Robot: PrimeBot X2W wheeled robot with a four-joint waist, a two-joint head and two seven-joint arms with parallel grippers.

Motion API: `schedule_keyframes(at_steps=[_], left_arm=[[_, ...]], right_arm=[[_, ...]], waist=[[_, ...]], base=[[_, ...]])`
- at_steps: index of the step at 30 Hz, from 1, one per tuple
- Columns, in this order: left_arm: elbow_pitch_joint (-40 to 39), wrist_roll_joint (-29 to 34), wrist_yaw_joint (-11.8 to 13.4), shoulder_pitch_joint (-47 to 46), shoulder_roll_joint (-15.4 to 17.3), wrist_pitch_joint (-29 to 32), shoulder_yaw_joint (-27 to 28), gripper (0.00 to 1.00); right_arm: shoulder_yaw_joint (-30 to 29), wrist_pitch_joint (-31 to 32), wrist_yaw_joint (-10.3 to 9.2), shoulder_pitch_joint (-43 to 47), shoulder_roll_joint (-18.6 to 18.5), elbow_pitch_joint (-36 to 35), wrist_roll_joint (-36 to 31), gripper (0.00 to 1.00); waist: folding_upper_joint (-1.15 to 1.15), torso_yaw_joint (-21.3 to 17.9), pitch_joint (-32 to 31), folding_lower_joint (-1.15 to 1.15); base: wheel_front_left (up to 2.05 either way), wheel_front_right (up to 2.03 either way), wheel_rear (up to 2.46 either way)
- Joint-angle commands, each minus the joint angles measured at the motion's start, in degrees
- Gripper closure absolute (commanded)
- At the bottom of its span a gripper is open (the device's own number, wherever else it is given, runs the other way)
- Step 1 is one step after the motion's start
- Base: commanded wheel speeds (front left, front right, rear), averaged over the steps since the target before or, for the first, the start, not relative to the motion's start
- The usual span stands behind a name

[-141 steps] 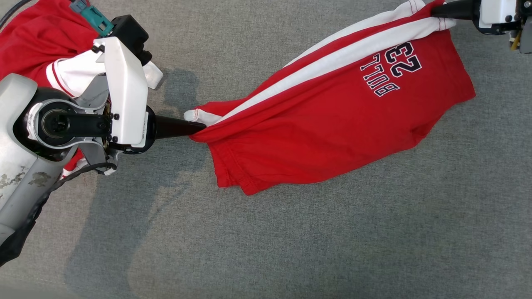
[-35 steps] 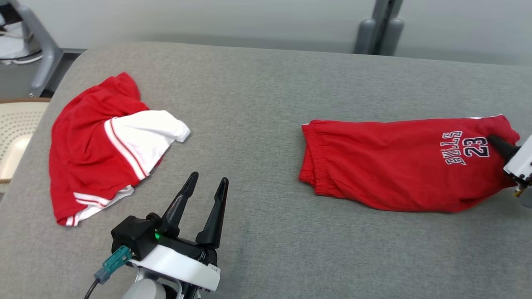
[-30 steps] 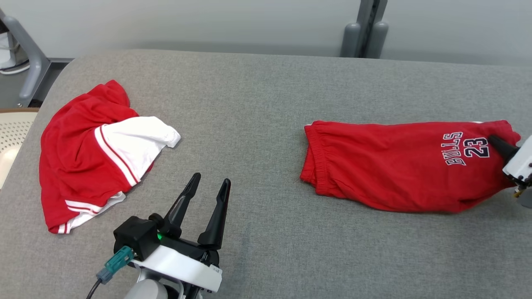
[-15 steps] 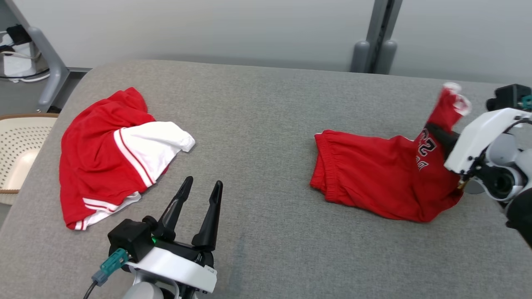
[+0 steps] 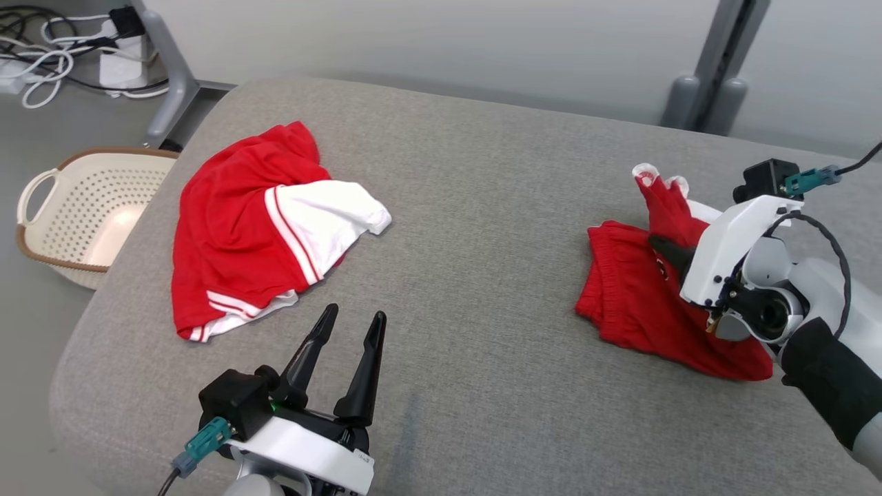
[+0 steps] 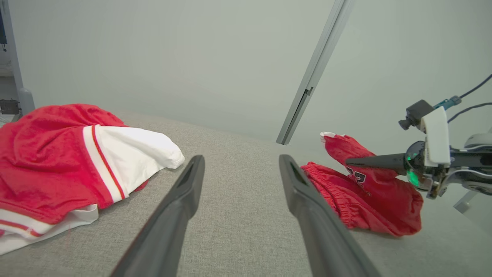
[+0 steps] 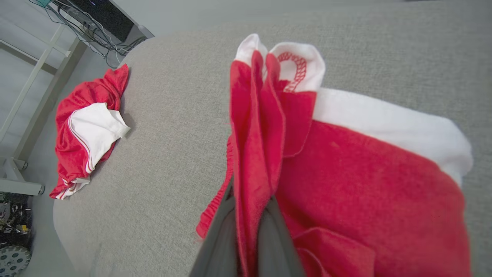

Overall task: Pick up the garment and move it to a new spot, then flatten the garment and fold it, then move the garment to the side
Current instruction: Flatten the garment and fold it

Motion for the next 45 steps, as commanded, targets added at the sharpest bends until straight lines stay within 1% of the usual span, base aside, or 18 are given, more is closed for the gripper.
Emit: schedule_keyframes(at_steps=[1, 7, 8, 9, 10, 14, 18, 24, 28, 32, 35, 38, 39, 40, 41, 42, 44, 45], left_arm=[[0.21, 0.06, -0.34, -0.01, 0.09, -0.33, 0.01, 0.0], [0.5, 0.19, -0.46, -0.32, -0.12, -0.35, 0.37, 0.0], [0.54, 0.22, -0.41, -0.3, -0.13, -0.31, 0.49, 0.0], [0.59, 0.26, -0.37, -0.24, -0.12, -0.32, 0.58, 0.0], [0.63, 0.28, -0.34, -0.2, -0.11, -0.32, 0.63, 0.0], [0.61, 0.46, -0.32, -0.26, 0.03, -0.33, 0.85, 0.0], [0.33, 0.33, 0.0, 0.49, 0.42, -0.27, 1.74, 0.0], [-1.38, 0.55, 0.76, 1.95, 0.92, -0.27, 4.18, 0.0], [-2.6, 1.85, 1.23, 2.69, 1.22, -0.25, 5.67, 0.0], [-2.9, 3.64, 1.94, 3.2, 1.44, -0.24, 6.3, 0.0], [-3.42, 5.17, 2.33, 4.03, 1.09, -0.24, 7.76, 0.0], [-3.79, 5.5, 2.57, 4.61, 0.87, -0.25, 8.89, 0.0], [-4.06, 5.78, 2.69, 4.88, 0.75, -0.25, 9.5, 0.0], [-4.59, 6.24, 2.75, 5.46, 0.6, -0.25, 11.02, 0.0], [-4.59, 6.24, 2.75, 5.46, 0.6, -0.25, 11.02, 0.0], [-4.9, 6.54, 2.76, 5.71, 0.48, -0.25, 11.74, 0.0], [-5.6, 7.1, 2.75, 6.18, 0.21, -0.25, 13.23, 0.0], [-6.27, 7.68, 2.55, 6.54, -0.2, -0.24, 14.66, 0.0]], right_arm=[[0.32, 0.56, 0.01, -0.1, 0.21, 0.68, 0.49, 1.0], [1.37, 1.23, 0.01, -0.37, 2.05, 1.58, 0.59, 1.0], [1.49, 1.29, 0.01, -0.41, 2.31, 1.61, 0.58, 0.81], [1.6, 1.45, 0.01, -0.38, 2.66, 1.52, 0.76, 0.43], [1.74, 1.47, 0.01, -0.32, 2.92, 1.43, 0.85, 0.0], [1.85, -0.47, 0.01, -0.17, 2.86, -0.27, 1.02, 0.0], [0.24, -3.9, 0.01, 1.04, 1.91, -4.83, 2.75, 0.0], [-1.64, -12.28, 0.01, 2.54, -2.95, -11.61, 2.04, 0.0], [-1.34, -18.1, 0.01, 3.13, -6.69, -11.51, -0.98, 0.0], [-1.8, -22.41, 0.01, 4.59, -8.09, -10.93, -2.14, 0.0], [-3.45, -27.13, 0.01, 7.23, -10.63, -11.71, -3.73, 0.0], [-4.52, -28.07, 0.01, 8.91, -11.08, -12.59, -5.57, 0.0], [-5.47, -28.26, 0.01, 9.69, -11.1, -13.35, -6.57, 0.0], [-9.67, -28.4, 0.01, 11.04, -11.21, -15.67, -9.53, 0.0], [-9.67, -28.4, 0.01, 11.04, -11.21, -15.67, -9.53, 0.0], [-12.2, -28.36, 0.01, 12.33, -11.27, -16.81, -11.68, 0.0], [-18.02, -28.33, 0.01, 15.54, -10.45, -19.7, -16.57, 0.0], [-24.8, -28.33, 0.01, 19.27, -8.91, -23.83, -21.73, 0.0]], waist=[[0.0, 1.13, 0.37, 0.0], [0.0, 1.81, 0.67, 0.0], [0.0, 1.7, 0.66, 0.0], [0.0, 1.51, 0.61, 0.0], [0.0, 1.26, 0.52, 0.0], [0.0, -0.05, -0.15, 0.0], [0.0, -1.85, -1.41, 0.0], [0.0, -4.97, -3.07, 0.0], [0.0, -6.49, -3.6, 0.0], [0.0, -6.94, -3.89, 0.0], [0.0, -7.78, -4.31, 0.0], [0.0, -8.71, -4.47, 0.0], [0.0, -9.29, -4.5, 0.0], [0.0, -10.62, -4.43, 0.0], [0.0, -10.62, -4.43, 0.0], [0.0, -11.28, -4.36, 0.0], [0.0, -12.58, -4.14, 0.0], [0.0, -13.64, -3.87, 0.0]], base=[[0.0, 0.0, 0.0], [0.0, 0.0, 0.0], [0.0, 0.0, 0.0], [0.0, 0.0, 0.0], [0.0, 0.0, 0.0], [0.0, 0.0, 0.0], [0.0, 0.0, 0.0], [0.0, 0.0, 0.0], [0.0, 0.0, 0.0], [0.0, 0.0, 0.0], [0.0, 0.0, 0.0], [0.0, 0.0, 0.0], [0.0, 0.0, 0.0], [0.0, 0.0, 0.0], [0.0, 0.0, 0.0], [0.0, 0.0, 0.0], [0.0, 0.0, 0.0], [0.0, 0.0, 0.0]])
